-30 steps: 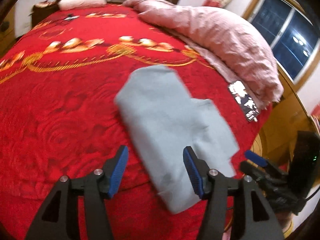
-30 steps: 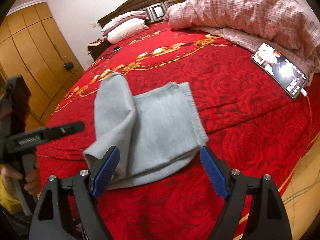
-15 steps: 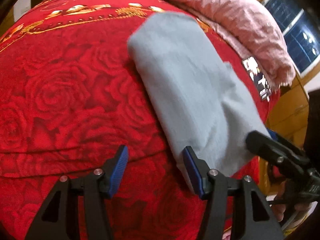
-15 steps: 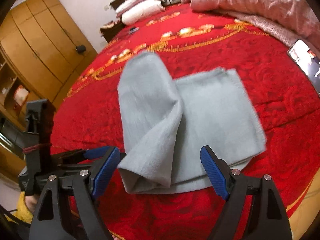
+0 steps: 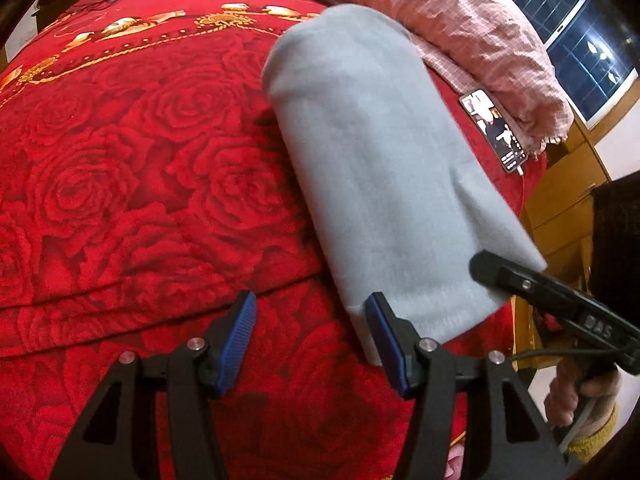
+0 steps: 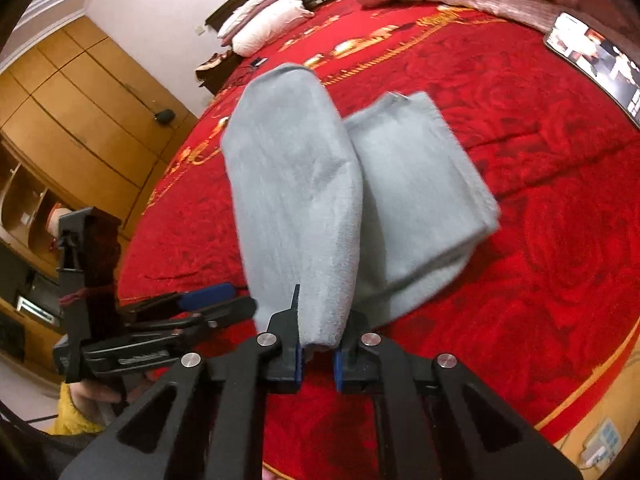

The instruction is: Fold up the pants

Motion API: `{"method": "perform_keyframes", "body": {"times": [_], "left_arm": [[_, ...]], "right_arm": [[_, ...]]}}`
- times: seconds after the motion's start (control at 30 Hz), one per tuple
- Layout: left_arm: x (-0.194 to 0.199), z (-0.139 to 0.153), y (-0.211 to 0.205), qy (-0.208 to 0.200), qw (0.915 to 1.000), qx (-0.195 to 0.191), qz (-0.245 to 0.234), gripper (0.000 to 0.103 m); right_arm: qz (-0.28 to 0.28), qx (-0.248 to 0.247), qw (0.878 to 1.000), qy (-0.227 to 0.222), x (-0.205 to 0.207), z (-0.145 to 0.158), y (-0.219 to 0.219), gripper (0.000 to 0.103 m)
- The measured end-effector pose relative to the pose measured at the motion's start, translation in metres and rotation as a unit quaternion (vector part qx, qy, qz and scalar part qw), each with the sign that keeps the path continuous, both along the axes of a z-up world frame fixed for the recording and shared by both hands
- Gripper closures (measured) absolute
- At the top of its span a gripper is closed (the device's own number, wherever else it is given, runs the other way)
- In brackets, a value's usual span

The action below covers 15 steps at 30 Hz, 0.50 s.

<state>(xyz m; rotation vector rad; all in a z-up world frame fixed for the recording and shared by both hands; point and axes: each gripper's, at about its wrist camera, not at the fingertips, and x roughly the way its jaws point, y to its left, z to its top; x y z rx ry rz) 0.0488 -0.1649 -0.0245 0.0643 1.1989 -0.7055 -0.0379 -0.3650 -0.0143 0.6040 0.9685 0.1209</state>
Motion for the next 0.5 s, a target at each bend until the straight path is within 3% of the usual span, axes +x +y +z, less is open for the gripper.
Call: {"method": "perform_keyframes", "body": {"times": [0.17,0.33,0.5], "left_arm": [[0.0,-0.003,-0.005,0.005,1.0,0.006,-0.002,0.043],[-0.001,-0.001,-0.004,0.002,1.0,0.007,0.002,0.043],[-0.002,0.007,0.004,-0.019,0.9998,0.001,0.011,0.043]], "right_arm": [[-0.021,0.016,0.999,0.025,0.006,-0.012,-0.01,0.077],[-0.008,-0.043,0.999,0.012,0.006,0.009,-0.004,0.075],[-0.01,-0.091,0.996,-0.021,0.009,0.031,-0.003,0.06]]}}
